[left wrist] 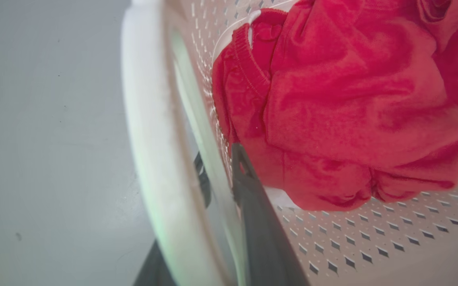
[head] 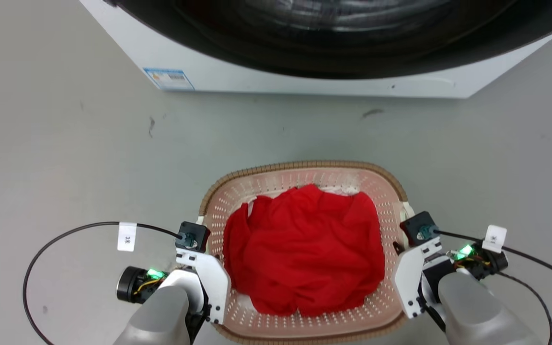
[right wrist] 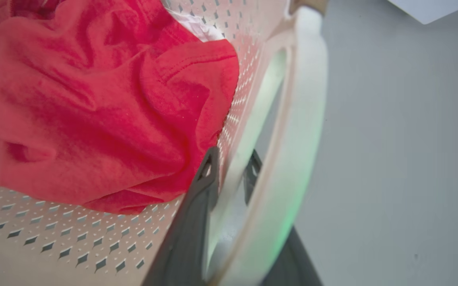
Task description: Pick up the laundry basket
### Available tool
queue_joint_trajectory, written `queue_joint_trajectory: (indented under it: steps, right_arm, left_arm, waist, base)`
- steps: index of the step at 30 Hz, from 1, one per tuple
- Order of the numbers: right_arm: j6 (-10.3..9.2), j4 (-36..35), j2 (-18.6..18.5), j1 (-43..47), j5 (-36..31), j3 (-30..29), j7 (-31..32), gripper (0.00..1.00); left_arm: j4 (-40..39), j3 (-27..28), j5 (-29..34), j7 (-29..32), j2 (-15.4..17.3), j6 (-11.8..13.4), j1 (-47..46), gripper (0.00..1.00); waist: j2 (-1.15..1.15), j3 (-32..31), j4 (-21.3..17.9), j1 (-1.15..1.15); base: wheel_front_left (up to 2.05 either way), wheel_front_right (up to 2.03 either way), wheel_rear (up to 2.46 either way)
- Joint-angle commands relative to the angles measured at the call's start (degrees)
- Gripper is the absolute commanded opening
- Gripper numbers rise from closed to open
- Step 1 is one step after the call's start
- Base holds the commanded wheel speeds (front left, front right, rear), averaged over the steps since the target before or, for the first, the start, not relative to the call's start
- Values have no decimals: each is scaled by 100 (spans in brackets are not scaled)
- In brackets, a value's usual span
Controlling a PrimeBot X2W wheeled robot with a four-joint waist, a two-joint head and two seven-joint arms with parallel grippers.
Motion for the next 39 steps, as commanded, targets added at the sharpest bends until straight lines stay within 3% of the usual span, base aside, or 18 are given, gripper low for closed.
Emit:
queue_joint_trajectory:
  steps: [1,11,24,39]
  right_arm:
    - [3,15,22,140,109,184,85,0]
    - [9,-44,41,533,911,1049,756,0]
    - [10,-105,44,958,1741,2037,1250,0]
    - [24,-175,52,1138,2558,2861,1716,0]
  left_arm:
    - [-69,-156,-132,80,-35,-30,119,0]
    - [-128,-717,-853,616,-54,-39,502,0]
    - [-322,-1370,-1648,1163,161,-42,1025,0]
    - [-430,-1977,-2278,1547,269,-42,1288,0]
  waist:
    - [0,-416,17,0]
    - [0,-1332,-44,0]
    - [0,-2394,-141,0]
    - [0,-3103,-218,0]
  base:
    - [0,0,0]
    - [0,0,0]
    - [0,0,0]
    - [0,0,0]
